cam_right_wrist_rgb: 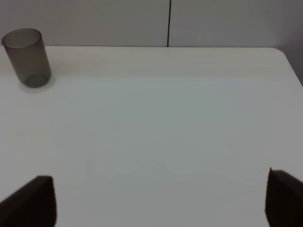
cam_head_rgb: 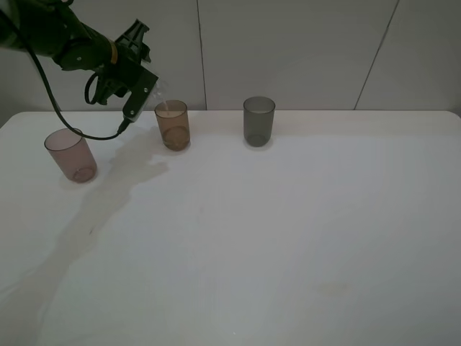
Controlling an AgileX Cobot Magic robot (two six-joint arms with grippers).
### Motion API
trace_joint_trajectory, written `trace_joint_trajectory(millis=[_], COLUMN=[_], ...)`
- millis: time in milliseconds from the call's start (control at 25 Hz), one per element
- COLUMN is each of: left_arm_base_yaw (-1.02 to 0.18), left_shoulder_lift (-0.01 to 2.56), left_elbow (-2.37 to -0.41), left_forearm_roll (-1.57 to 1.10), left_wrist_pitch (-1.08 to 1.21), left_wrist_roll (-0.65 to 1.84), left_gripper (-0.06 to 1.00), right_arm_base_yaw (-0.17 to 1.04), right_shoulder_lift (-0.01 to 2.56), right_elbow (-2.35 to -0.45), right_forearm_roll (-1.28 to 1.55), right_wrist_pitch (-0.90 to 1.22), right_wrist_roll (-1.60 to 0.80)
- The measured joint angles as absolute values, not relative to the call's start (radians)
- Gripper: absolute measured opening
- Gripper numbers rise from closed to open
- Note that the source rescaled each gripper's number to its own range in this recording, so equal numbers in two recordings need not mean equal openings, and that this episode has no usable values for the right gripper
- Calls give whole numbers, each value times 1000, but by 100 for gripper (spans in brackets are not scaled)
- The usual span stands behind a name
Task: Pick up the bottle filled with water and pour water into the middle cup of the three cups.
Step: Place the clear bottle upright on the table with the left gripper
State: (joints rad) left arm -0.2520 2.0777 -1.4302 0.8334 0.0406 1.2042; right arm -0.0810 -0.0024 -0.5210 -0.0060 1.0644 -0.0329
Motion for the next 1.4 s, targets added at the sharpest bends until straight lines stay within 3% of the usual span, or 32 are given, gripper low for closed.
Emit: trace_joint_trajectory(millis=[1400], left_arm_base_yaw=[-252], left_shoulder_lift=[2078], left_elbow=[-1430], left_forearm_roll=[839], left_wrist_pitch=[-53], left_wrist_roll=[1332], left_gripper=[2], right_arm_base_yaw=[-81], right_shoulder_lift=[-2], right_elbow=[-521], right_forearm_roll=[-6], right_wrist_pitch=[1064], right_wrist_roll=[-33])
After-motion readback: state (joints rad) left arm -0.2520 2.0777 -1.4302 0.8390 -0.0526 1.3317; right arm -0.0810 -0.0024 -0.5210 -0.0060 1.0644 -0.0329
